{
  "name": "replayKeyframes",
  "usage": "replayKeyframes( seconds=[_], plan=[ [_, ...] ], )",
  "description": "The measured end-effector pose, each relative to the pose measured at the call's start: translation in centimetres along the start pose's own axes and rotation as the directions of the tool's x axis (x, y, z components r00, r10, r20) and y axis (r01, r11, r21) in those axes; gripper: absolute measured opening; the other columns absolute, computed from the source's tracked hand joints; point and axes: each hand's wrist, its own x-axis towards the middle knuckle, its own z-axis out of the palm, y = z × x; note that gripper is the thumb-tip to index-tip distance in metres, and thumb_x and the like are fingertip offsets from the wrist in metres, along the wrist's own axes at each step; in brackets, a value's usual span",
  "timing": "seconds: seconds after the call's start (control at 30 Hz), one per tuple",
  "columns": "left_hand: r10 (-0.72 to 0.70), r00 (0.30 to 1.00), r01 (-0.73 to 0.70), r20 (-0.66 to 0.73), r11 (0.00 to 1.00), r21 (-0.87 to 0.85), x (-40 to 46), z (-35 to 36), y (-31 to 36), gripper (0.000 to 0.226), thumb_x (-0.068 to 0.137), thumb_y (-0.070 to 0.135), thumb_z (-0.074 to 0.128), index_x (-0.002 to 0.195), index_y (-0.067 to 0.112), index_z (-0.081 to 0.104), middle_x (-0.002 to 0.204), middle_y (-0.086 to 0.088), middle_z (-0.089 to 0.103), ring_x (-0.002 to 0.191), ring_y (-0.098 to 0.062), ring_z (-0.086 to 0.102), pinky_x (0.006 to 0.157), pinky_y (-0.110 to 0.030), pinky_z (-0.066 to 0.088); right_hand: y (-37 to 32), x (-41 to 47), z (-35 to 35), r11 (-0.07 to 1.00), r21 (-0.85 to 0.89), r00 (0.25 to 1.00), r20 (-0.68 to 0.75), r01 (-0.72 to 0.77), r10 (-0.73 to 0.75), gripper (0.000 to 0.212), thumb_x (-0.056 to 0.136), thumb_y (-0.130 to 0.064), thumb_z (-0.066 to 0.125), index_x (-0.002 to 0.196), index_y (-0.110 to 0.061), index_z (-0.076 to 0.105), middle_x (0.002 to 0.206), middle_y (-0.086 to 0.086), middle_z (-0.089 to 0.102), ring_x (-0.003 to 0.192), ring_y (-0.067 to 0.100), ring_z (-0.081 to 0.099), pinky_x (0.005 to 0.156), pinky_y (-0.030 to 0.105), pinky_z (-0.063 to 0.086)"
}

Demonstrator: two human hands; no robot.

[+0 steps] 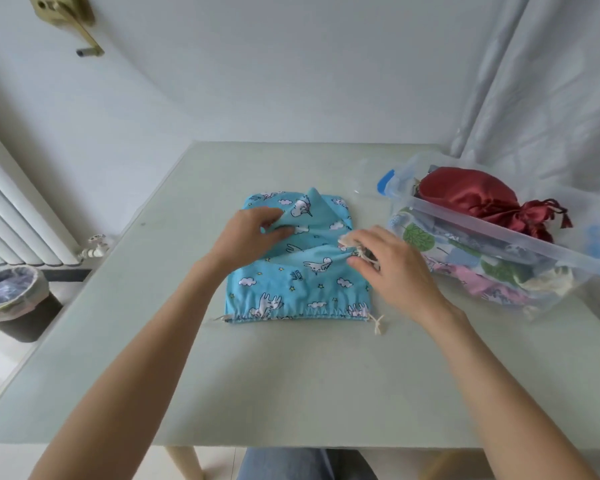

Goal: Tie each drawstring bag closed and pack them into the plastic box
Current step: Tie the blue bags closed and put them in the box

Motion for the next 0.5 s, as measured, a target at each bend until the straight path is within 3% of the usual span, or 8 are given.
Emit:
replayKeyframes(
  seconds=[0.1, 0.2, 0.4, 0.5],
  plan=[
    [-0.047, 0.995, 0.01, -0.092, 0.929, -0.369, 1.1, -1.5, 3.5, 0.006, 0.088, 0.03, 0.063, 0.088, 0.025, 0.066, 0.084, 0.003, 0.066, 0.07, -0.009, 0.062, 0.063, -0.026, 0.049, 0.9, 1.3, -4.5, 0.998, 0.053, 0.987, -0.16, 0.038, -0.029, 0.022, 0.079, -0.005, 0.068, 0.097, -0.017, 0.064, 0.097, -0.006, 0.057, 0.075, 0.007, 0.053, 0.067, 0.023, 0.046],
    [-0.018, 0.991, -0.051, -0.129, 0.86, -0.509, 4.3, -1.1, 7.5, 0.019, 0.086, 0.03, 0.066, 0.104, 0.028, 0.06, 0.089, 0.001, 0.066, 0.075, -0.012, 0.063, 0.068, -0.026, 0.05, 2.7, 2.1, -9.5, 0.999, -0.003, 0.965, -0.259, 0.045, -0.045, 0.025, 0.074, -0.001, 0.072, 0.096, -0.012, 0.065, 0.106, -0.001, 0.056, 0.091, 0.01, 0.056, 0.079, 0.016, 0.044],
    [0.064, 0.985, -0.143, -0.163, 0.827, -0.543, 11.3, 3.6, 14.3, 0.042, 0.086, 0.024, 0.065, 0.124, 0.025, 0.049, 0.083, 0.007, 0.063, 0.075, -0.007, 0.061, 0.068, -0.027, 0.051, 9.3, 2.8, -15.4, 0.991, -0.093, 0.938, -0.341, -0.095, 0.058, 0.015, 0.08, -0.01, 0.071, 0.094, -0.012, 0.066, 0.121, 0.005, 0.052, 0.101, 0.014, 0.056, 0.082, 0.023, 0.046],
    [0.073, 0.985, -0.139, -0.154, 0.867, -0.479, 14.0, 6.2, 15.6, 0.044, 0.084, 0.024, 0.067, 0.125, 0.024, 0.049, 0.083, 0.008, 0.062, 0.074, -0.009, 0.061, 0.07, -0.03, 0.052, 12.4, 2.6, -16.3, 0.971, -0.125, 0.938, -0.31, -0.202, 0.155, 0.014, 0.081, -0.013, 0.07, 0.094, -0.014, 0.066, 0.123, 0.004, 0.047, 0.1, 0.018, 0.057, 0.083, 0.038, 0.051]
  ],
)
